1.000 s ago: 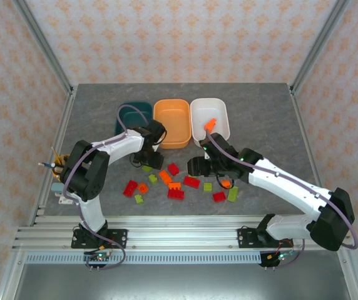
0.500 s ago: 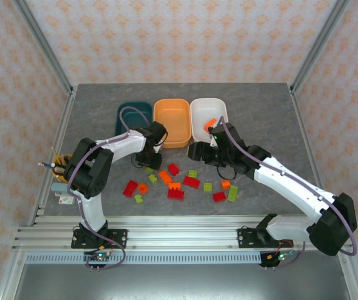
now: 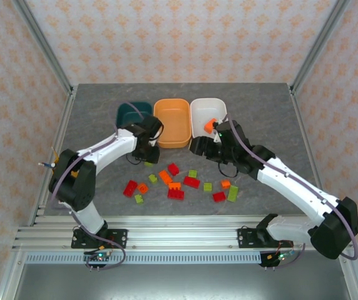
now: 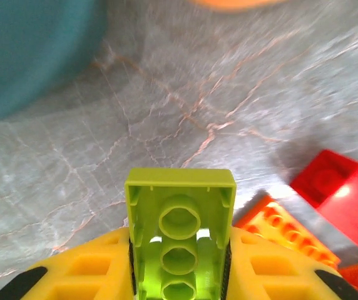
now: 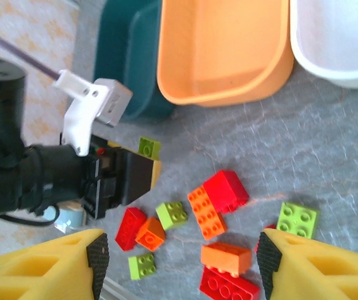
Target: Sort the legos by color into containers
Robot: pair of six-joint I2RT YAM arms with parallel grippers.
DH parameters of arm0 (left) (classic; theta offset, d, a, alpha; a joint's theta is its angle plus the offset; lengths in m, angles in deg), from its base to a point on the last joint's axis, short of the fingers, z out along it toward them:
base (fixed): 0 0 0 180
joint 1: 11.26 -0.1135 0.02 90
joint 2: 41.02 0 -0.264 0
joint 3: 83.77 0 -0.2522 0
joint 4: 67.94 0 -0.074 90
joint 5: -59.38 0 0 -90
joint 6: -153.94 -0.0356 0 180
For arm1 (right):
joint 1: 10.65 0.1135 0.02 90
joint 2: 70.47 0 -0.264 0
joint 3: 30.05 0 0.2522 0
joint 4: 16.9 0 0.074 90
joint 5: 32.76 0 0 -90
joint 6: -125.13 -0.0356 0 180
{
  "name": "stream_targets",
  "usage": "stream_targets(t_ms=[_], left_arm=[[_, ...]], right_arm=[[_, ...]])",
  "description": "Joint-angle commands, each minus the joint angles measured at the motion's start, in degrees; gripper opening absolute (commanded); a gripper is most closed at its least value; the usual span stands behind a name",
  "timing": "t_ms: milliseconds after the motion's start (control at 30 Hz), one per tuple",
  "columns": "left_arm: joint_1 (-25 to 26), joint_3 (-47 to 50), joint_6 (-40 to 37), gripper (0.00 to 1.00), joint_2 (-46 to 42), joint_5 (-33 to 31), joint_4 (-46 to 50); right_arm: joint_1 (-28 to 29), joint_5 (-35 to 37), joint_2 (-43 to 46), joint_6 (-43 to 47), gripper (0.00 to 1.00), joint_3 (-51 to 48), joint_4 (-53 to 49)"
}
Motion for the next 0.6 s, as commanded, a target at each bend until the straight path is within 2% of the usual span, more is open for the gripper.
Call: stream_targets(t_ms=[0, 200, 300, 367, 467, 567], left_arm=[[-0.3, -7.1, 3.2, 0.32, -0.6, 0.6, 3.9], [-0.7, -25.8, 4.5, 0.32, 12.2, 0.6, 7.9], [-1.3, -36.5, 5.7, 0.32, 21.4, 0.1, 10.1], [-1.9, -43.1, 6.8, 0.32, 27.2, 0.0, 11.4], [-2.7, -50.7, 8.1, 0.32, 34.2, -0.3, 12.8], [-3.4, -54.2, 9.0, 0.33, 38.8, 0.0, 12.2]], right_arm=[[-1.3, 3.1, 1.4, -1.7, 0.68, 0.2, 6.2], [-5.9, 4.2, -0.3, -4.3, 0.79, 0.4, 14.2], [-8.9, 2.9, -3.6, -7.1, 0.89, 1.3, 16.8], [-10.4, 2.6, -5.3, -9.1, 1.0, 2.7, 16.6], [-11.8, 0.0, -8.1, -9.6, 1.0, 6.0, 14.6], [-12.1, -1.7, -10.2, -8.2, 1.0, 9.2, 10.6]])
